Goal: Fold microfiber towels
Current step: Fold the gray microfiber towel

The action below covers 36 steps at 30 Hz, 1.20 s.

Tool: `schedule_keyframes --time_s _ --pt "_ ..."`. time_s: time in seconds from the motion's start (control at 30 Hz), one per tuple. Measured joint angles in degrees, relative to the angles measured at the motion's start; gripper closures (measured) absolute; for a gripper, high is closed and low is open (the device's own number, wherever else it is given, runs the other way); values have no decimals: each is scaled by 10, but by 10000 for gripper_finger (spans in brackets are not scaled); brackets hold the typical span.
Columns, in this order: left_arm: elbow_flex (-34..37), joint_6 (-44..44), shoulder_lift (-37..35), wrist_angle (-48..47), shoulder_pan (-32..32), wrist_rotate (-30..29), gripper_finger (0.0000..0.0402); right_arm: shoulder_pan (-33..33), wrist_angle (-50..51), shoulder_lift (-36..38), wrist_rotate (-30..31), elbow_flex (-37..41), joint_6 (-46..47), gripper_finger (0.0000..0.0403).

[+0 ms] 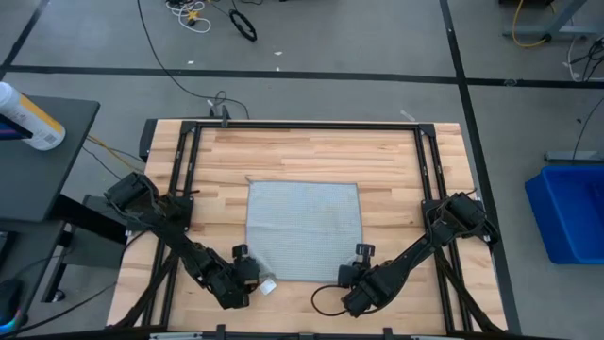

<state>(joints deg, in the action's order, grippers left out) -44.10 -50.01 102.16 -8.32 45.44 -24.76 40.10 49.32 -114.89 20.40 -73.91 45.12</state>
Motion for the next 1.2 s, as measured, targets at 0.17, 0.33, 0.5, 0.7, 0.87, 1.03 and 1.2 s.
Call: schedule_keyframes --time_s 0.17,0.33,0.5,0.7,0.87,1.03,1.2 --pt "-4 -1 -3 -15 -1 -1 248 0 0 0 -1 0 0 400" --pt "-5 -6 -3 -23 -1 -4 323 0 0 0 -3 0 0 401" --pt "-5 -6 -3 -24 0 -8 390 0 0 0 -3 0 1 400" --pt "-42 -4 1 -94 5 -6 396 0 0 0 1 0 8 401" --pt "-151 6 6 -334 26 -43 398 0 26 0 7 -11 28 401" --pt "-237 -37 4 -492 44 -112 398 2 60 0 29 -40 29 402" --pt "-253 -51 3 -502 45 -116 398 3 102 1 51 -75 29 402"
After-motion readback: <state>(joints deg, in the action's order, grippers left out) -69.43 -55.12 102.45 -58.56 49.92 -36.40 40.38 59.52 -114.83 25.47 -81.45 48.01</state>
